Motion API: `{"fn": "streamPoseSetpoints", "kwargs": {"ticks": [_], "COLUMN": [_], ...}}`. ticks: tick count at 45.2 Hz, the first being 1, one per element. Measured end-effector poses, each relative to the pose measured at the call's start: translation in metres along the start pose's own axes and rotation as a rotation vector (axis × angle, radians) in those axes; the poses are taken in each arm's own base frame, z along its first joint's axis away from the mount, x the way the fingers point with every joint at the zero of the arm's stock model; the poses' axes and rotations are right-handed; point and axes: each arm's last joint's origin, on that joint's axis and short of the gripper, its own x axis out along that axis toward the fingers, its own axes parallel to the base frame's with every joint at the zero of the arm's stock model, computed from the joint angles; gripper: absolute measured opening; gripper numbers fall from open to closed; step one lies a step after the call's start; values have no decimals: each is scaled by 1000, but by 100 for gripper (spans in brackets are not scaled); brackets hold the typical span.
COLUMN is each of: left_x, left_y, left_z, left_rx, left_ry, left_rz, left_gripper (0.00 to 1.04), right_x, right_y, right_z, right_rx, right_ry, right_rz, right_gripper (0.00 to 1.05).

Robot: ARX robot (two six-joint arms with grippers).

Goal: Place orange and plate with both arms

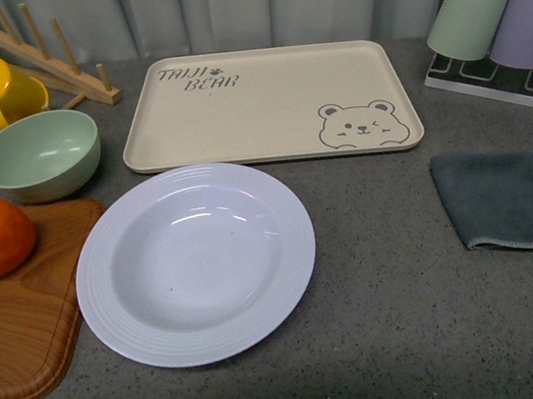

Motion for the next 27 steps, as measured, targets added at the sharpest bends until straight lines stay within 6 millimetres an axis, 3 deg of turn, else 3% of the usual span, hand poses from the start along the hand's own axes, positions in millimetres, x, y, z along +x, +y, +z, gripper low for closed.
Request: {"fn": "streamPoseSetpoints", "kwargs": {"ticks": [2,5,8,17,27], "left_x": [0,6,14,73,129], "left_y": [0,2,2,-5,-16], "left_z": [-1,-5,-5,3,-31], "left_rx": [-16,-50,-86,-174,-144], "left_ry": [27,191,225,363,541], "left_rz": [35,234,258,112,24], "left_gripper": [98,98,98,98,98], "right_x": [0,0,0,0,0], "right_y": [0,0,0,0,0], "right_z": [0,0,0,0,0], "right_rx": [0,0,0,0,0], "right_ry": [0,0,0,0,0], "right_rz": [0,0,0,0,0], "right_gripper": [95,95,95,95,95]}}
